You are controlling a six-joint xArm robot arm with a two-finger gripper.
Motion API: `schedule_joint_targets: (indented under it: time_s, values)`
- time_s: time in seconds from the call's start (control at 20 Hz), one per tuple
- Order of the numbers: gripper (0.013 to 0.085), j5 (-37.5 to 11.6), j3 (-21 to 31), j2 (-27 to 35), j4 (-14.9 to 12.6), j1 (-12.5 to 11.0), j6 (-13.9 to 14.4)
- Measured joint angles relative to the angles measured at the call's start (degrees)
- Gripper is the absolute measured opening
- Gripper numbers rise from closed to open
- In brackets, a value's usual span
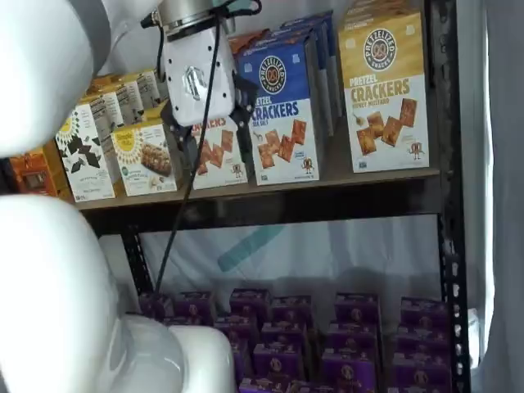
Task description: Retrieve the yellow and white box located on the top shelf, the sixth one from the left
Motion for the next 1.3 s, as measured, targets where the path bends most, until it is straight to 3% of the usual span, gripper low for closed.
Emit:
schedule_joint_targets:
  time_s: [0.35,0.8,1.1,1.3]
  values:
    - [0.085,-2.51,0.95,-0.41,-1.04,-3.71,-3.87]
    - [0.085,-9.6,-0.46,2.69,0.03,-16.66,-15.99]
    - [0.085,-12.39,-2.67,6.02,1.26,-22.59,-21.51]
    - [0.085,-14.14,-3.62,7.8,1.65,-24.78,-23.58]
